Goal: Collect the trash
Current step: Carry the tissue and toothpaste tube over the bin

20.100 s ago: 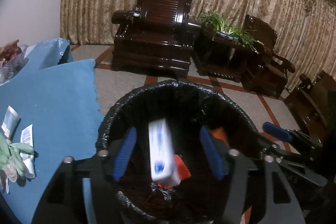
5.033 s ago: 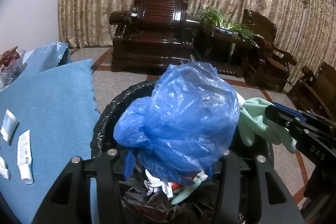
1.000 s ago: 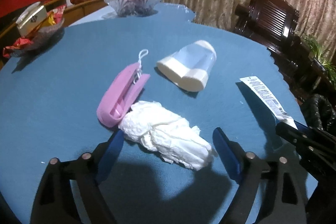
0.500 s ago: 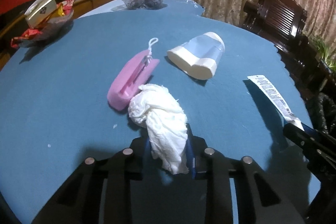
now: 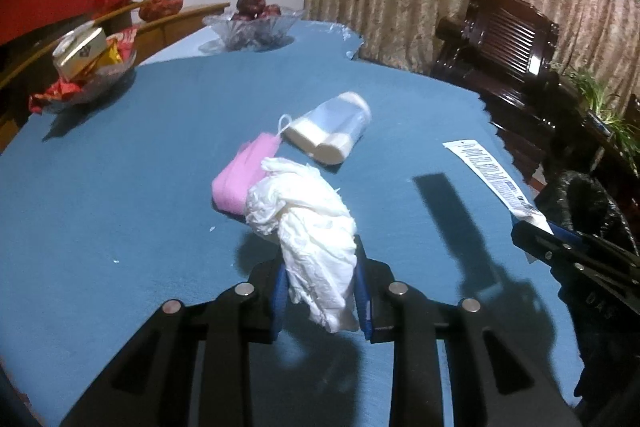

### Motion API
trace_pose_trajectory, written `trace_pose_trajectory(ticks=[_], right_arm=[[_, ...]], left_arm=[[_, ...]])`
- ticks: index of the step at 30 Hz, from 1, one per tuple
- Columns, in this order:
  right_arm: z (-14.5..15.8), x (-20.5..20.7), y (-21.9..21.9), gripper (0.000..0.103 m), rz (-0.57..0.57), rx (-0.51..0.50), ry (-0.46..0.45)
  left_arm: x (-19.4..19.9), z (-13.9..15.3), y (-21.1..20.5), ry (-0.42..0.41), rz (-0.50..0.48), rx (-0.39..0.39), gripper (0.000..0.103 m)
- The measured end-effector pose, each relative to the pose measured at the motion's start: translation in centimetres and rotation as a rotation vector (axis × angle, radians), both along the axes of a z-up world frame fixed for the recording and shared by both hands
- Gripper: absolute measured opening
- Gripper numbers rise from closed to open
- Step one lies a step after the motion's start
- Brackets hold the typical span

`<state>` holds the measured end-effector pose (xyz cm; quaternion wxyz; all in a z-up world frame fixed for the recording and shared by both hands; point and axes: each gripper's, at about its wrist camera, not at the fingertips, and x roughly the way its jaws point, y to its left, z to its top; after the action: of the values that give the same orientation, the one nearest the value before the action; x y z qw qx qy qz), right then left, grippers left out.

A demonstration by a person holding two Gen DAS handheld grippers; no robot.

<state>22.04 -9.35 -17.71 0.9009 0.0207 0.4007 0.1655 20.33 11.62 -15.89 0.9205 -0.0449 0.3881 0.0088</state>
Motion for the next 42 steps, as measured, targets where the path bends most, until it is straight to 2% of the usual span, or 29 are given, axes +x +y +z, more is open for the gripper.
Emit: trace_pose_trajectory(ticks=[14, 25, 42], right_arm=[[5.1, -4.2, -3.0, 0.029, -0.017, 0.012, -0.097], [7.6, -7.0, -6.9, 0.029, -0.07, 0.015, -0.154], [9.3, -11.6, -17.0, 0.029, -0.263, -0.014, -0.206]], left_arm=[[-2.5, 4.1, -4.2, -0.069, -0.085, -0.007, 0.028], [-3.8, 6.5, -8.4, -0.113, -0.169, -0.023, 0.028], [-4.9, 8.4, -19.0, -0.165, -0.371, -0.029, 0.028]])
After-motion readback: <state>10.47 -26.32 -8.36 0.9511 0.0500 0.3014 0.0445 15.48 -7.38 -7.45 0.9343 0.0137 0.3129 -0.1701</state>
